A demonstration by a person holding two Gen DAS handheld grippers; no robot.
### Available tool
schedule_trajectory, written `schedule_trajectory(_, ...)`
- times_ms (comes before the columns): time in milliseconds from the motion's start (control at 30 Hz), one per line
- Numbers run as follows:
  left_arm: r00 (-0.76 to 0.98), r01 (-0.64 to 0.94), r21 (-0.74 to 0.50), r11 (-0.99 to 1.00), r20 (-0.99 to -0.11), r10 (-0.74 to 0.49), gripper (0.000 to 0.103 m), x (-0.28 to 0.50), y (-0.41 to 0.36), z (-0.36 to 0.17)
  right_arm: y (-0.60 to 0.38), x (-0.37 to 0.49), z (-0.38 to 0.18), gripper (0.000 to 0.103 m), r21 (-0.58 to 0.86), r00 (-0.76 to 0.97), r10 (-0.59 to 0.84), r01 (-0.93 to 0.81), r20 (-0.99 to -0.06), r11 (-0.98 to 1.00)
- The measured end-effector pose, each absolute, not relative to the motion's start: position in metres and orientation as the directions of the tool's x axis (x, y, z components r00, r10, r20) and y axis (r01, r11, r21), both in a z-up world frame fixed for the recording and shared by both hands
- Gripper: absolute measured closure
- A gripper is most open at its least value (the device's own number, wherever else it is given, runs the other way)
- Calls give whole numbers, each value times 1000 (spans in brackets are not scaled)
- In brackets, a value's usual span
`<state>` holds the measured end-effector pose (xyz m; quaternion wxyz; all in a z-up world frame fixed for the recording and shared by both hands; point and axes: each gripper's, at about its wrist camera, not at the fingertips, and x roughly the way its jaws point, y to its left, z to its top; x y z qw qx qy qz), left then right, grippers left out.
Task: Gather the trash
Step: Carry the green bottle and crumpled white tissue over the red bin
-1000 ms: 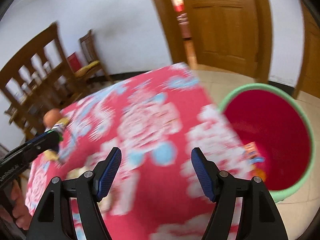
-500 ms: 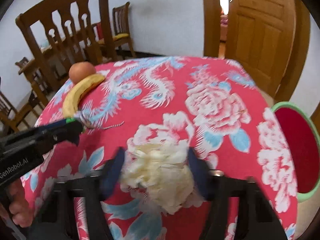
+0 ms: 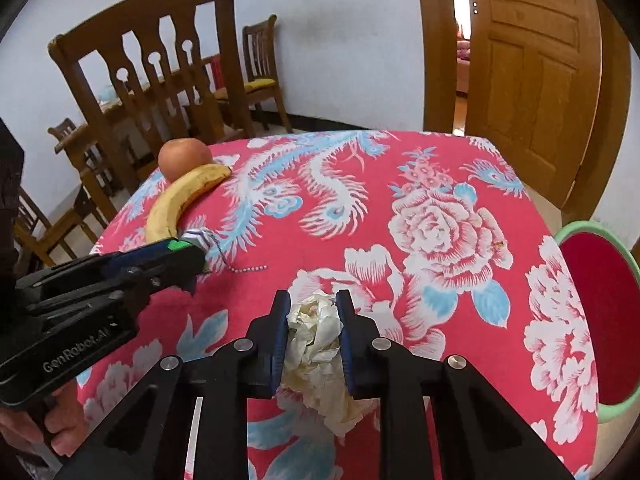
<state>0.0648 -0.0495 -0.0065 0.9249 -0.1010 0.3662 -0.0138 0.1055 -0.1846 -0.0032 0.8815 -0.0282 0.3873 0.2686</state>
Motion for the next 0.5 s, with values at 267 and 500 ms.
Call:
schedule_trajectory(267, 752, -21, -162, 987, -653, -91, 81, 77, -76, -1, -210, 115, -2, 80, 157, 611, 477, -502, -632, 850)
schedule_trajectory(500, 766, 47, -131, 990, -632, -120, 80, 93, -117, 4, -261, 121, 2, 80, 167, 656, 447, -445, -608, 880)
